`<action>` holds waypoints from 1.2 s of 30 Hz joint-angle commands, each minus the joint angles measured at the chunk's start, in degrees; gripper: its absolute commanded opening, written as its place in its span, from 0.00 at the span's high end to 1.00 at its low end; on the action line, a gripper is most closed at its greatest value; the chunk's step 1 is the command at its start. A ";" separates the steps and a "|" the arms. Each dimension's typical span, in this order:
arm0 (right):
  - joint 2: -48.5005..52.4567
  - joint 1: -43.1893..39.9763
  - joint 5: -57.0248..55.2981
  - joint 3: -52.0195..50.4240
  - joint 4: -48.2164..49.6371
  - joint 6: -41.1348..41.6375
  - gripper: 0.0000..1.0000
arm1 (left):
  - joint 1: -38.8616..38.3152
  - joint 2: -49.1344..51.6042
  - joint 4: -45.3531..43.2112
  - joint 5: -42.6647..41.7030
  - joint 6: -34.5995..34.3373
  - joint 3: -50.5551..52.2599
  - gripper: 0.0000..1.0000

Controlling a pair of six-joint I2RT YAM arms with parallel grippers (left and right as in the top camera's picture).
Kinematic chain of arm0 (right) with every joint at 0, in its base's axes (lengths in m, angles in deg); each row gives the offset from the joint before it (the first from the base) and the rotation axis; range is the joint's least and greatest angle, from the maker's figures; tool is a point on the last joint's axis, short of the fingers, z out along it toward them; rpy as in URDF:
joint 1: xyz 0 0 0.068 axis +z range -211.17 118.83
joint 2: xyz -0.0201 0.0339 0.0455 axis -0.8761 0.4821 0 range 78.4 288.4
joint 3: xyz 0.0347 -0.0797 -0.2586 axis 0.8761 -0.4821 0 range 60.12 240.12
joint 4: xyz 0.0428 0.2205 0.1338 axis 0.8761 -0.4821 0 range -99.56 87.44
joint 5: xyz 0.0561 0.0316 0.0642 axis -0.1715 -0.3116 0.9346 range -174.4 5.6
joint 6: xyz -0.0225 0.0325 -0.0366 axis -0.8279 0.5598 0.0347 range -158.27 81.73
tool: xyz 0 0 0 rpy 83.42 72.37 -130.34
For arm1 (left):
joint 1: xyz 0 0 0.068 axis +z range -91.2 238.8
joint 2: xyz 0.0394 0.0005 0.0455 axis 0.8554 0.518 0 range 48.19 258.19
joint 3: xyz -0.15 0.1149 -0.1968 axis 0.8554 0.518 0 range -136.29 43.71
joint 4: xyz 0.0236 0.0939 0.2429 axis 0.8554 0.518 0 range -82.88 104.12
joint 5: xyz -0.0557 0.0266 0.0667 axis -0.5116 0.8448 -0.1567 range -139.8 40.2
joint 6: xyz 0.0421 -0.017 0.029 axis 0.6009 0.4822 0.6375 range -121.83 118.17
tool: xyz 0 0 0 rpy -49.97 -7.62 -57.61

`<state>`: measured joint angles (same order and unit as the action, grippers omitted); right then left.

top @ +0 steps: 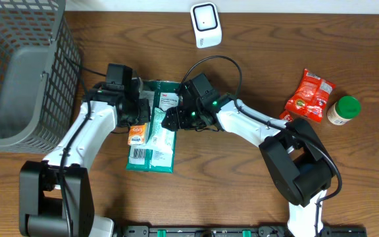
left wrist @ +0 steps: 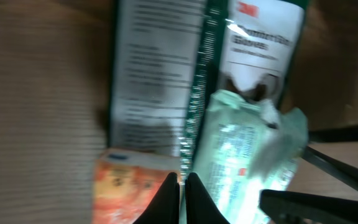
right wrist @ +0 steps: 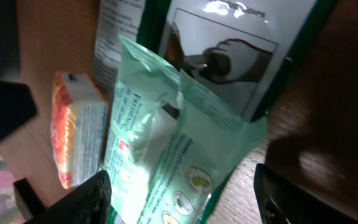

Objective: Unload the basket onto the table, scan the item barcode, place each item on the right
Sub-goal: 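Grasp the pale green wipes pouch on the gloves pack with the right gripper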

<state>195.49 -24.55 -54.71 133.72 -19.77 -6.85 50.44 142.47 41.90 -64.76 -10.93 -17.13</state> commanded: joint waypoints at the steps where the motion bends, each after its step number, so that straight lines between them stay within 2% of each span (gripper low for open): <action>1: 0.74 0.92 1.49 0.11 0.76 0.74 0.31 | -1.18 0.52 -0.24 -2.38 1.60 0.63 0.92; 5: 0.92 1.55 1.42 0.00 0.98 0.98 0.36 | -1.75 1.05 -0.22 -2.32 1.31 0.74 0.92; 10: 0.94 1.73 1.49 -0.98 2.71 2.89 0.38 | -1.75 3.48 -0.17 -2.38 0.92 0.74 0.92; 16: 0.94 1.73 1.22 -1.03 2.75 2.82 0.48 | -1.75 6.58 -0.42 -2.43 0.87 0.74 0.92; 29: 0.94 3.19 0.13 -2.51 4.87 3.91 0.50 | -1.75 6.91 -1.07 -2.64 0.68 0.74 0.92; 36: 0.94 4.81 -3.89 -2.60 5.03 3.91 0.57 | -1.75 6.91 -1.05 -2.62 0.70 0.74 0.92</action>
<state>195.80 -20.55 -56.87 131.62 -14.94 -3.35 48.71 149.14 40.92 -66.44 -10.56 -17.11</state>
